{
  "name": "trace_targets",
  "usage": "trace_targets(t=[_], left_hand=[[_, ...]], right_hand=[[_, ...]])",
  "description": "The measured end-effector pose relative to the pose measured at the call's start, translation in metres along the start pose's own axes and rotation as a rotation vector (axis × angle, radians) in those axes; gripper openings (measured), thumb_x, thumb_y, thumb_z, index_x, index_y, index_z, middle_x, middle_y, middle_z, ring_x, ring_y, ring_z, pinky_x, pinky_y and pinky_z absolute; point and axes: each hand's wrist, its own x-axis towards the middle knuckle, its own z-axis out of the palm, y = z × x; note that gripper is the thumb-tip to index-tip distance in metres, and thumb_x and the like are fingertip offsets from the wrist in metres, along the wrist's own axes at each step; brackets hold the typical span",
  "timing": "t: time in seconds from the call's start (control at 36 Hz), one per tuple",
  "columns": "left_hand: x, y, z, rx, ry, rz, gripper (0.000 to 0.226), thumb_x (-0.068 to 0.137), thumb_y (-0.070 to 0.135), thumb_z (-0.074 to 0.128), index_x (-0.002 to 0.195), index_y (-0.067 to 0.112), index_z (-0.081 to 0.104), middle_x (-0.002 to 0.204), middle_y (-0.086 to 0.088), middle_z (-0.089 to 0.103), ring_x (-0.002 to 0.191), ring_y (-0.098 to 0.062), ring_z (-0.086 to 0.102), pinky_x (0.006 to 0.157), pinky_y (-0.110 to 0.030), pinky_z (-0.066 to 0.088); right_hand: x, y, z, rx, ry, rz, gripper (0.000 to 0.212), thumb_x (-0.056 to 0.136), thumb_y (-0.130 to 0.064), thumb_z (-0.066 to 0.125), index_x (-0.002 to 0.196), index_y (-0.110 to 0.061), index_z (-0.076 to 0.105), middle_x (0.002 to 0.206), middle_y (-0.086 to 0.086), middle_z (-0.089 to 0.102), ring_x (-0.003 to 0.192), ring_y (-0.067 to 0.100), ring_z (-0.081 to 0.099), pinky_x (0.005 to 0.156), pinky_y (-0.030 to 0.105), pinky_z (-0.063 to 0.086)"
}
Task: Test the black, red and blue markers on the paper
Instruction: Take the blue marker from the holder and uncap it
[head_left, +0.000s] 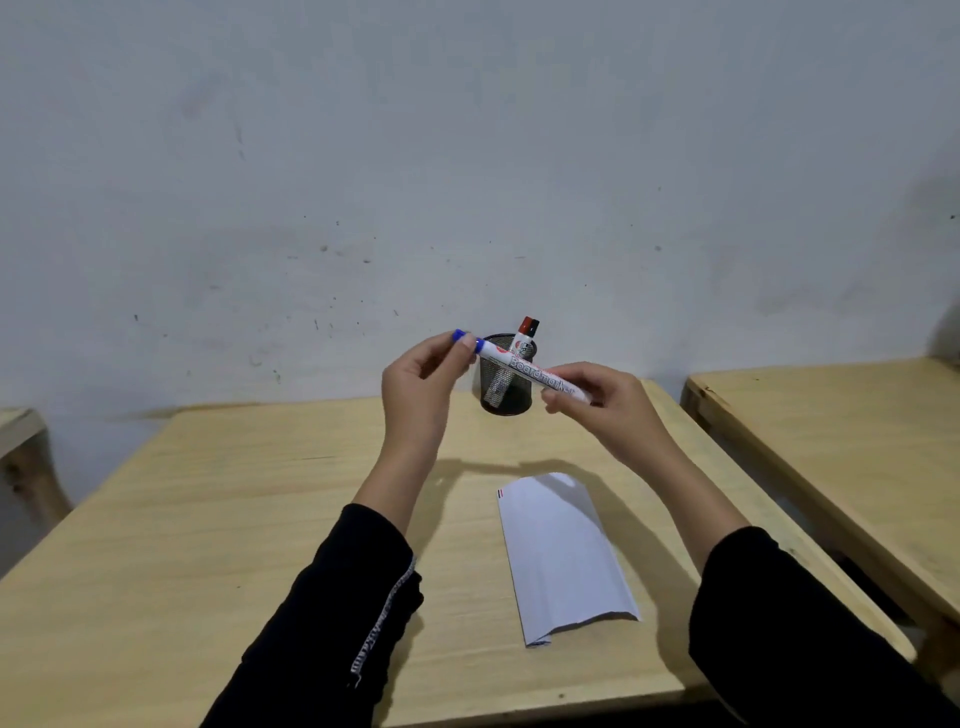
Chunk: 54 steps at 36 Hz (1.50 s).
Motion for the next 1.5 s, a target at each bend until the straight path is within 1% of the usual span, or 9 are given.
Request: trace_targets(t=[0.14,0.25,0.31,0.72,0.97,1.11,1.22,1.31,1.5], left_hand=[[-0.003,-0.016,-0.013,-0.183,0.010,-0.164,0.007,0.086,0.008,0.063,0.085,0.007,0.070,0.065,0.006,0.069,0.065,-0.005,0.063,0.070,-0.014,0.052],[-0.012,-0.023,-0.008,-0.184,-0.100,-0.243,0.006,0.086,0.007,0.063,0.086,0.004,0.069,0.065,0.002,0.069,0.064,-0.006,0.064,0.068,-0.013,0.052],[-0.016,-0.023,-0.003,-0.164,-0.162,-0.260,0.006,0.085,0.006,0.064,0.083,0.006,0.069,0.066,0.001,0.070,0.064,-0.006,0.065,0.068,-0.013,0.052],[-0.008,-0.024,-0.002,0.023,-0.301,-0.241,0.019,0.088,0.007,0.061,0.102,-0.004,0.066,0.062,0.006,0.068,0.060,-0.003,0.062,0.069,-0.013,0.052],[0.007,-0.042,-0.022,-0.047,-0.238,-0.346,0.010,0.088,0.007,0.061,0.081,0.005,0.068,0.064,0.004,0.069,0.061,-0.003,0.063,0.066,-0.012,0.053],[0.015,-0.057,-0.034,0.313,-0.223,-0.345,0.008,0.084,0.005,0.064,0.078,0.008,0.069,0.071,-0.004,0.065,0.063,-0.010,0.061,0.070,-0.019,0.053],[0.012,-0.074,-0.031,0.679,-0.213,-0.322,0.004,0.079,0.003,0.062,0.078,0.002,0.065,0.058,0.001,0.048,0.039,0.001,0.048,0.040,-0.011,0.036],[0.014,-0.085,-0.029,0.904,-0.312,-0.268,0.008,0.078,0.007,0.062,0.081,0.001,0.066,0.064,0.003,0.049,0.050,-0.005,0.045,0.046,-0.017,0.033],[0.020,-0.094,-0.022,0.979,-0.382,-0.260,0.008,0.077,0.008,0.060,0.082,0.002,0.064,0.066,0.001,0.048,0.060,-0.014,0.043,0.053,-0.022,0.034]], right_hand=[[0.001,-0.005,0.004,0.334,0.074,0.034,0.014,0.079,-0.001,0.066,0.089,-0.009,0.070,0.070,-0.005,0.071,0.070,0.011,0.064,0.073,0.020,0.053],[0.001,-0.008,0.009,0.747,0.176,0.171,0.011,0.084,-0.001,0.060,0.087,-0.010,0.065,0.066,-0.006,0.066,0.061,0.006,0.063,0.065,0.015,0.053],[0.001,-0.009,0.015,0.811,0.185,0.204,0.011,0.085,0.000,0.059,0.089,-0.010,0.063,0.064,-0.006,0.065,0.057,0.004,0.062,0.062,0.013,0.052],[0.005,-0.004,0.028,0.646,0.020,0.106,0.014,0.088,0.006,0.051,0.086,-0.005,0.059,0.065,-0.006,0.068,0.066,0.005,0.063,0.068,0.015,0.050],[0.010,0.010,0.020,0.653,0.065,0.121,0.013,0.086,0.006,0.053,0.087,-0.004,0.061,0.067,-0.007,0.068,0.065,0.004,0.061,0.069,0.014,0.049],[0.012,0.021,0.015,0.673,0.198,0.213,0.012,0.086,0.001,0.057,0.085,-0.008,0.064,0.063,-0.007,0.066,0.059,0.004,0.061,0.065,0.013,0.050],[0.011,0.034,0.019,0.624,0.266,0.287,0.009,0.085,-0.001,0.061,0.084,-0.009,0.066,0.069,0.000,0.064,0.062,0.006,0.061,0.065,0.014,0.051],[0.009,0.041,0.019,0.584,0.265,0.317,0.009,0.085,0.000,0.061,0.085,-0.008,0.065,0.076,0.007,0.062,0.063,0.007,0.060,0.063,0.014,0.051],[0.007,0.047,0.019,0.504,0.241,0.346,0.010,0.085,0.000,0.061,0.084,-0.009,0.065,0.072,0.005,0.063,0.067,0.011,0.058,0.065,0.016,0.049]])
